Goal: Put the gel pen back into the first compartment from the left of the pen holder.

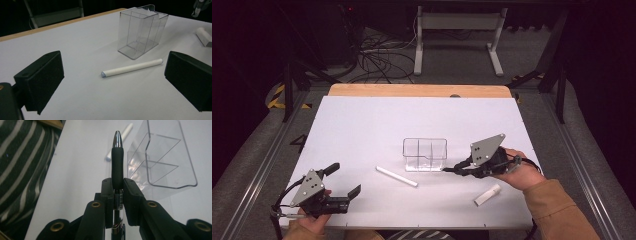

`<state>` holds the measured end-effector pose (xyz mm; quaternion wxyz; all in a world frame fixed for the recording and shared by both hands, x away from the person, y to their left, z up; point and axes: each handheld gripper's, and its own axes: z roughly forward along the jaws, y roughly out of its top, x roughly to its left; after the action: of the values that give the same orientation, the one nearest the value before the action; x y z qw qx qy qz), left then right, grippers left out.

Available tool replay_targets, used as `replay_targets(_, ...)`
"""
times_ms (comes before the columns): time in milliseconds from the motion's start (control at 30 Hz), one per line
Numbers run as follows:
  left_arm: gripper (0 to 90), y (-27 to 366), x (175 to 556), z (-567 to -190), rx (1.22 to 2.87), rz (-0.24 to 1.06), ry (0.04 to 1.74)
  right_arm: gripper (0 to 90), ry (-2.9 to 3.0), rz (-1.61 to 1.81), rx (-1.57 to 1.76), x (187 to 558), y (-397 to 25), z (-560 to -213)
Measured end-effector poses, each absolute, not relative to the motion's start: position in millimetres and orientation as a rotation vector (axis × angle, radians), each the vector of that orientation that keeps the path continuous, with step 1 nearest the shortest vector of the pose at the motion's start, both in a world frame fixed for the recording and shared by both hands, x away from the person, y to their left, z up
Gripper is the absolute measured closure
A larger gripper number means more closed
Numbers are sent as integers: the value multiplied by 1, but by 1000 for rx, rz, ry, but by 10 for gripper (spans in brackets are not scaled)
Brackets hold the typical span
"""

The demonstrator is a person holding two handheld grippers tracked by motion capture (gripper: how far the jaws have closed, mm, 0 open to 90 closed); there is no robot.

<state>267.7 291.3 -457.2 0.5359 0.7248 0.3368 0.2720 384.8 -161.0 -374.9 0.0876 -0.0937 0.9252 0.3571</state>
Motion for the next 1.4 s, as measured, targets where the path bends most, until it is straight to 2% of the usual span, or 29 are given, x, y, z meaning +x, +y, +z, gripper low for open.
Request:
replay_targets(800,31,291,268,-457,1723,641,800,795,2528,1478,108,370,-146,-336)
replay_targets(1400,32,292,268,-457,1727,641,794,794,2334,1713,451,376,-129,-334)
